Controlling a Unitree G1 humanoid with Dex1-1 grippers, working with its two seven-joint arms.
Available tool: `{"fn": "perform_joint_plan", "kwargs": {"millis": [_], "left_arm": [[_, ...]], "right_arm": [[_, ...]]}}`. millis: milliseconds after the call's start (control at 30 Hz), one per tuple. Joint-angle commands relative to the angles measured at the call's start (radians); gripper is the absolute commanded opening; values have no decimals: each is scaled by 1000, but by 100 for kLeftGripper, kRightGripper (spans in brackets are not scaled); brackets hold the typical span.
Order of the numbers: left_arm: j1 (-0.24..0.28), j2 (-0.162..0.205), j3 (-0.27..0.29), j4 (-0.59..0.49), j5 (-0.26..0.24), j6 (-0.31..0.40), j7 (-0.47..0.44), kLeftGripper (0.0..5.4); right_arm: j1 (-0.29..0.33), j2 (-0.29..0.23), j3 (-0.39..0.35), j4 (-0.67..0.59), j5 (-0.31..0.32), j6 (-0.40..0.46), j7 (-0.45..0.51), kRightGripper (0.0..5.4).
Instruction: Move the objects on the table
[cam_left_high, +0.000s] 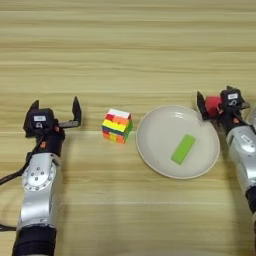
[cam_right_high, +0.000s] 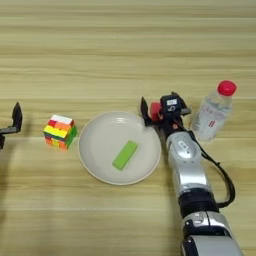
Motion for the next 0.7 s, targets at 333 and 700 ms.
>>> {"fn": "perform_joint_plan", "kwargs": {"millis": [333,700], "left_arm": [[-3,4,1,5,6,-4,3,540],[-2,4,1,4,6,-5,3,540]], "right_arm": [[30,-15,16,-130,-29,-44,-10,539],[83,-38,4,-330,-80,-66,-59,539]]}}
